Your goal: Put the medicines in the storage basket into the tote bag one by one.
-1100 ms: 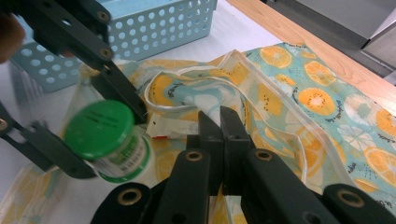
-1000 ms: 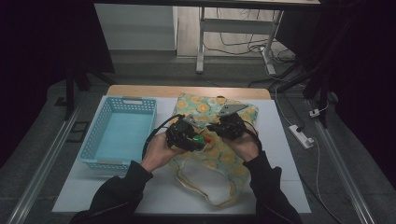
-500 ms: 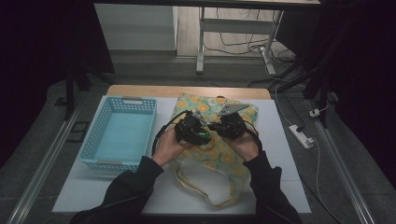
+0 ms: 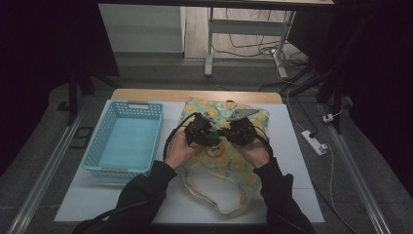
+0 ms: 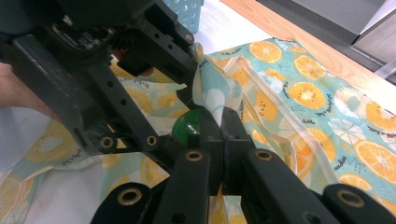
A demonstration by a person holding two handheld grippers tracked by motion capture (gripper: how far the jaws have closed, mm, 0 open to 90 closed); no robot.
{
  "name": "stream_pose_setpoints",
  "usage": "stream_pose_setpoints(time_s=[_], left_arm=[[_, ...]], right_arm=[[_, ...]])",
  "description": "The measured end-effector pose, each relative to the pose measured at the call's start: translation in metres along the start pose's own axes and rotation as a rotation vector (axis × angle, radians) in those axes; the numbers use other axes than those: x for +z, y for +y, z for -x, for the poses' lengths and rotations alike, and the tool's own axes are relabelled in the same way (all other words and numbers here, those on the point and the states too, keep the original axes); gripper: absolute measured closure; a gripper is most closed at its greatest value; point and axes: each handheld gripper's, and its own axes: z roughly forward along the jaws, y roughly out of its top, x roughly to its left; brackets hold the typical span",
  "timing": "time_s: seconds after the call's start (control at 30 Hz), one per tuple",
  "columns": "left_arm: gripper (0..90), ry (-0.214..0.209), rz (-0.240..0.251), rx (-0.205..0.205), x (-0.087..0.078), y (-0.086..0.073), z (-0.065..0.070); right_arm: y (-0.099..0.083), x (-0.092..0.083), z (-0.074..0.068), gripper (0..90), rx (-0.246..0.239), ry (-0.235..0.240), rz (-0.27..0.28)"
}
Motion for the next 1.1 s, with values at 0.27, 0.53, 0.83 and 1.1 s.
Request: stream_pose_setpoints(time_s=[0.27,0.53,0.83,1.1], left_arm=[[51.7,0.004,0.0,-0.017,0.009,-0.001,-0.002],[51.4,0.004,-0.015,-0.011,0.017,-0.001,-0.002],[37.6,0.006,-0.002,-0.005,0.007,0.001,0.003],[26.2,-0.043,0.026,-0.003,-0.01,-0.006,0.011]], right_arm=[[-0.002,0.002,0.001,89.0,0.002,-0.005,-0.007],[-0.002,0.003,0.002,89.0,0.002,-0.006,-0.009],[-0.003,0.002,0.003,88.9,0.003,-0.005,-0.006],[-0.002,0.002,0.003,88.9,0.005,-0.002,-0.004]])
